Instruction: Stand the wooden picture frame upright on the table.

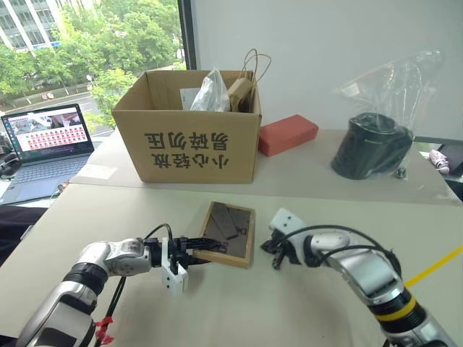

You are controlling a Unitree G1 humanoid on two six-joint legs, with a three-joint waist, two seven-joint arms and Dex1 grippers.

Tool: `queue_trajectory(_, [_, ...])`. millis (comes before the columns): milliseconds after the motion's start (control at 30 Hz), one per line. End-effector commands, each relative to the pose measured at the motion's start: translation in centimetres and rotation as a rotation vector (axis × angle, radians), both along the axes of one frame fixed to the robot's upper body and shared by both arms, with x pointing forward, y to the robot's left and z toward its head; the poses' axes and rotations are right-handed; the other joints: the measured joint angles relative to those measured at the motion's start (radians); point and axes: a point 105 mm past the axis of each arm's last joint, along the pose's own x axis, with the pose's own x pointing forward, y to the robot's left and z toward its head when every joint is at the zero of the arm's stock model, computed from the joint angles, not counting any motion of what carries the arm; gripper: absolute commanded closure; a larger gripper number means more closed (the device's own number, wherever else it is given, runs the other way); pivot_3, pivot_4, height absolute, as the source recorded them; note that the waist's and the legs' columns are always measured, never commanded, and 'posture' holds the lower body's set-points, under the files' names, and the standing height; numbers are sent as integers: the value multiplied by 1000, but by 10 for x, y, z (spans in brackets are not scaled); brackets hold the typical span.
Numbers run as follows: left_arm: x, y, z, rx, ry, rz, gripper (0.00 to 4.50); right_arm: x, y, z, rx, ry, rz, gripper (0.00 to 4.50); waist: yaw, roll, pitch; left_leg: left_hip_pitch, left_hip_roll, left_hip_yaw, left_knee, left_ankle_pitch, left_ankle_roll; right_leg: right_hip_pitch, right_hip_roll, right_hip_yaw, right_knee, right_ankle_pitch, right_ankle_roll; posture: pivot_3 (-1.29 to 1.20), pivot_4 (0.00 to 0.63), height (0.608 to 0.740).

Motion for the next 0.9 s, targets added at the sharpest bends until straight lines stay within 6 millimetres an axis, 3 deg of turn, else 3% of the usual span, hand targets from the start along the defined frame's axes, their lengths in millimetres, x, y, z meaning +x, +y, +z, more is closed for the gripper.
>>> queue_trajectory(33, [-12,-1,-15,64,31,-30,3151,12,24,49,164,-102,47,4500,-10,0,0,0,0,0,-1,0,0,0,0,0,0,0,0,0,150,740])
queue_trajectory(133, [-13,-3,-9,44,1,-31,3151,19,44,63,283,-72,64,4500,-16,0,0,0,0,-1,-3,0,0,-1,0,-1,0,0,-1,0,150,740])
queue_trajectory(167, [-14,-4,-8,37,-8,-33,3155,19,53,66,325,-46,82,3900,-17,0,0,0,0,-1,-3,0,0,-1,0,-1,0,0,-1,0,150,740])
queue_trajectory(267, [-20,-8,-2,7,-31,-49,3155,13,81,66,397,45,181,2993,-18,1,1,-1,0,-1,-3,0,0,-1,0,-1,0,4,-8,0,150,740])
queue_trajectory(433, [-30,-13,4,-14,-47,-69,3155,21,84,35,294,135,207,1259,-19,1,1,-2,0,-2,-4,0,0,-3,0,-1,-1,4,-9,0,150,740])
queue_trajectory(533, [-31,-12,6,-13,-49,-65,3155,19,91,29,338,213,257,165,-24,3,3,-3,0,-1,-4,0,0,-5,0,-1,0,4,-9,0,150,740])
queue_trajectory(700, [-32,-12,8,-5,-51,-55,3155,-5,109,22,400,362,426,19,-30,3,3,-2,0,-2,-4,1,0,-4,0,-1,3,4,-9,0,150,740])
queue_trajectory(900, [-33,-11,6,-2,-48,-46,3155,-25,114,49,540,401,548,19,-33,3,3,-2,0,-2,-4,1,0,-5,0,-1,4,4,-10,0,150,740])
